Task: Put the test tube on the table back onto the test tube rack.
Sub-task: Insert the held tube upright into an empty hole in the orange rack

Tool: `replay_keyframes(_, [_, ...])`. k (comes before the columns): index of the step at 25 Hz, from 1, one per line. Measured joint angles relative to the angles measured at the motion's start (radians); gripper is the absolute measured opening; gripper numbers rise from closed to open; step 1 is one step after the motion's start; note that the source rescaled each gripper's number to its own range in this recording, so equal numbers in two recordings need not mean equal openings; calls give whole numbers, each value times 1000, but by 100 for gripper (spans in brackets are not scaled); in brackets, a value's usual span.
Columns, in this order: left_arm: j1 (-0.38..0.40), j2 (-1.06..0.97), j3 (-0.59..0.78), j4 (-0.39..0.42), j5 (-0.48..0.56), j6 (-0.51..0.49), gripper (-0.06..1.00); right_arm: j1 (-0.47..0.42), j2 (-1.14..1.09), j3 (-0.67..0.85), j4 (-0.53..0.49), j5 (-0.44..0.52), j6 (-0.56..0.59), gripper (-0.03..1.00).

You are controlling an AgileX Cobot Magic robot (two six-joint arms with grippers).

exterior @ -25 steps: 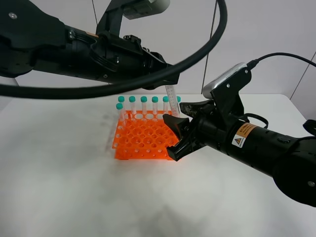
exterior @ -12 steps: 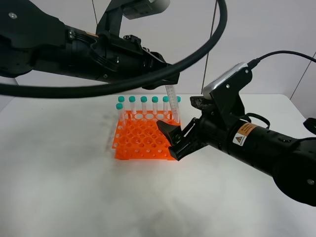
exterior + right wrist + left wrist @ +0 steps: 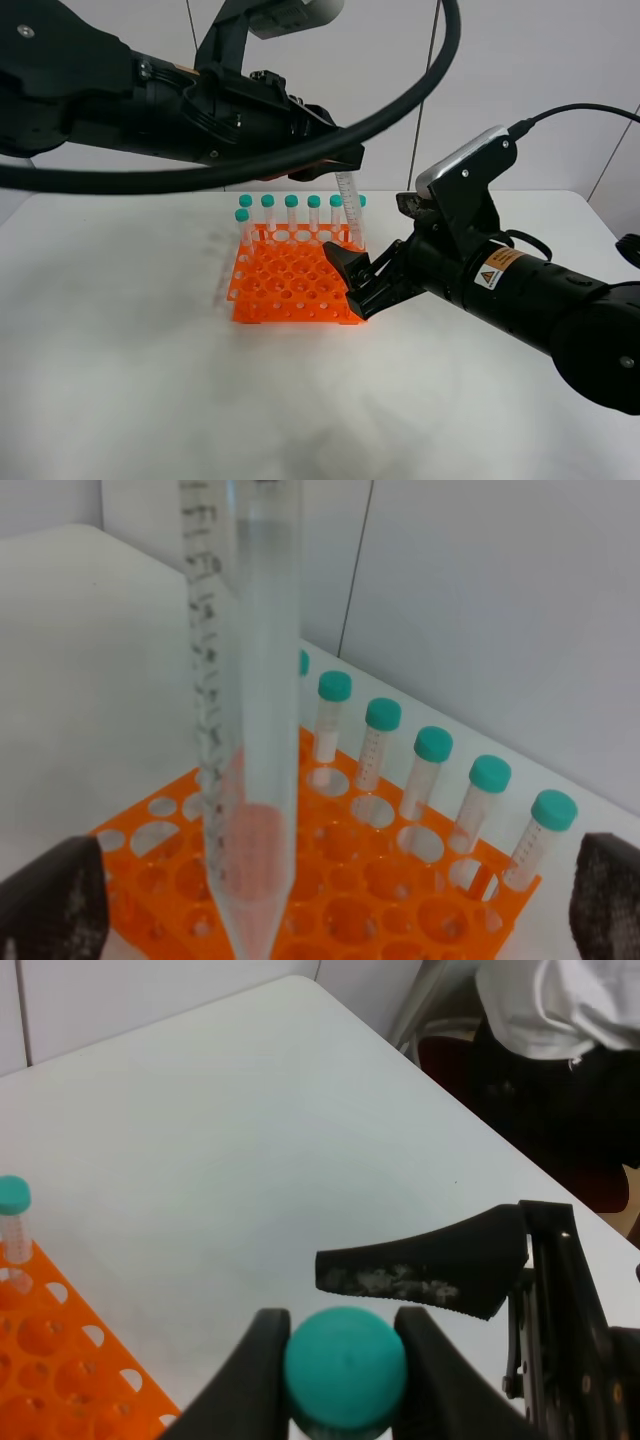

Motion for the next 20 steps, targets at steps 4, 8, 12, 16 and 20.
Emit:
replay_keyframes(4, [0, 0, 0, 0, 0, 0, 0, 0, 0, 0, 1, 11, 0, 100])
replay_keyframes(8, [0, 0, 0, 0, 0, 0, 0, 0, 0, 0, 1, 57, 1, 100])
replay_keyframes(12, [0, 0, 0, 0, 0, 0, 0, 0, 0, 0, 4, 132, -3, 100])
replay_keyframes(16, [0, 0, 0, -1, 0, 0, 0, 0, 0, 0, 11, 202, -10, 100])
replay_keyframes(20, [0, 0, 0, -1, 0, 0, 0, -17, 0, 0, 68, 289, -10, 100])
